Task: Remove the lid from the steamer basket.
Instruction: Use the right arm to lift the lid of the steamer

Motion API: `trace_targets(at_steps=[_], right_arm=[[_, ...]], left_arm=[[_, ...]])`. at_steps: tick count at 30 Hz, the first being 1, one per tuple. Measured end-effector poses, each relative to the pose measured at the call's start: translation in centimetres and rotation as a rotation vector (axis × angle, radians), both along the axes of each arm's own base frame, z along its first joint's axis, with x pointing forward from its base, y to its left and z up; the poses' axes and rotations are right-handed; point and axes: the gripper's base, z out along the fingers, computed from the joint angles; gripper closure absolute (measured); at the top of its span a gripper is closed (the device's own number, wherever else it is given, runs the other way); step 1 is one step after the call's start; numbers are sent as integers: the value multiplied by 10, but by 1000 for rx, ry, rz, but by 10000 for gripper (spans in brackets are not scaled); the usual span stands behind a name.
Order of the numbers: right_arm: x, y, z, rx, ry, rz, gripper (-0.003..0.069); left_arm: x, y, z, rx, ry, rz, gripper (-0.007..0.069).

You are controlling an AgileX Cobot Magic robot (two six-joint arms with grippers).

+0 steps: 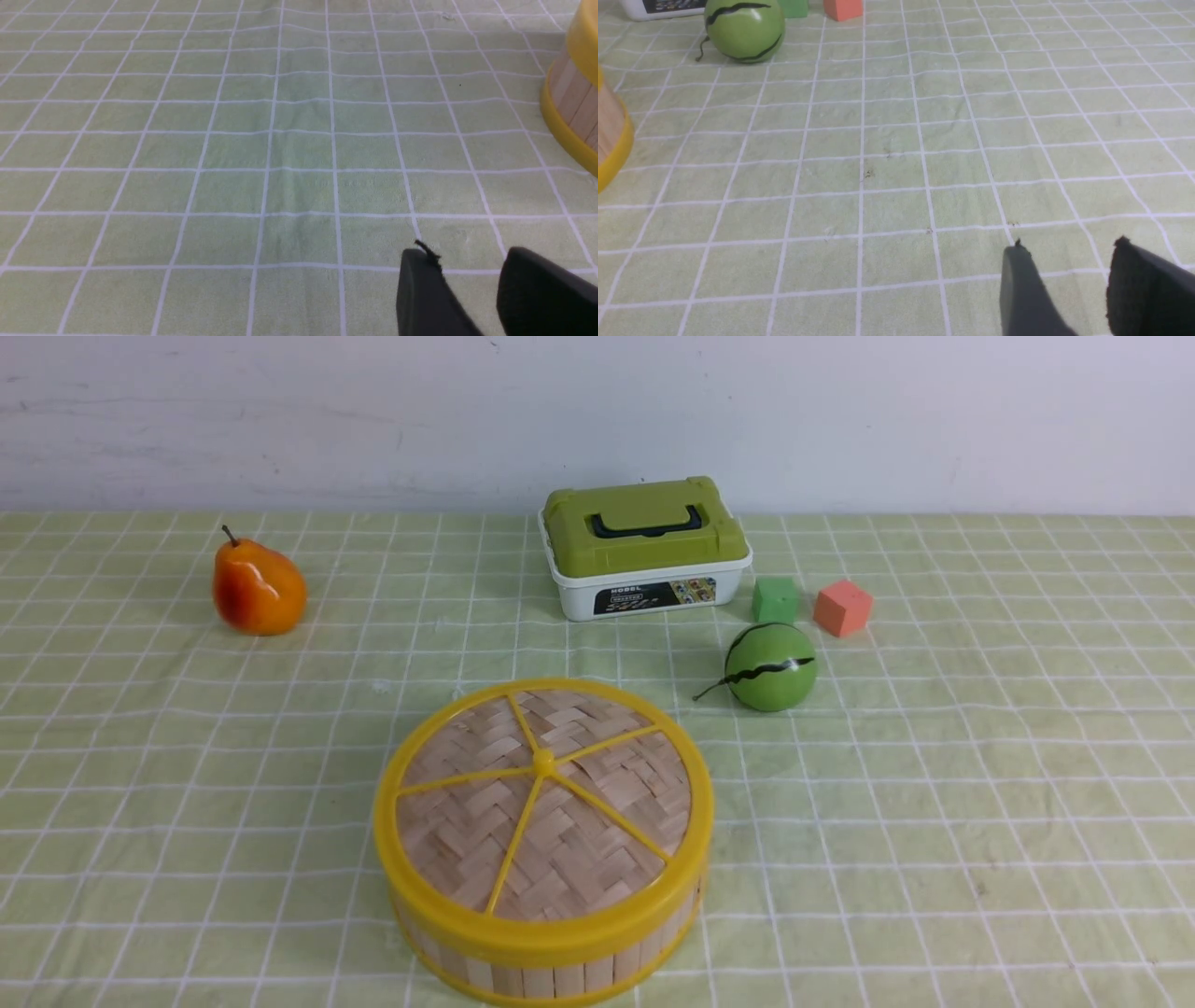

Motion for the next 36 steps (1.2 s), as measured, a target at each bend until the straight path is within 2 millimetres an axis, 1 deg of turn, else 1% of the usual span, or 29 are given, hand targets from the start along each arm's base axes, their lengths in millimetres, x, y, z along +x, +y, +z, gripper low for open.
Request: trace_targets(at_steps=[13,14,17,18,20,21,22,23,24,25,33,35,36], right_arm=[[0,0,0,2,0,0,418],[0,0,0,14,-1,0,418],[0,3,0,138,-4,-3,418],[0,7,1,288,-7,-13,418],[0,15,2,651,5,-33,418],[0,17,3,784,13,-40,418],[0,21,3,958,30,-48,418],[0,23,5,1062,37,-50,418],[0,24,6,1125,37,-51,418],[0,24,7,1152,31,-51,418],[1,23,9,1061,-9,-29,418],[1,23,10,957,-20,3,418],[1,23,10,946,-21,7,418]], left_arm=[[0,0,0,0,0,0,386],[0,0,0,0,0,0,386],[0,0,0,0,0,0,386],[0,0,0,0,0,0,386],[0,0,0,0,0,0,386],[0,0,0,0,0,0,386],[0,0,0,0,0,0,386],[0,0,0,0,0,0,386],[0,0,0,0,0,0,386],[0,0,0,0,0,0,386],[0,0,0,0,0,0,386],[0,0,0,0,0,0,386],[0,0,0,0,0,0,386]])
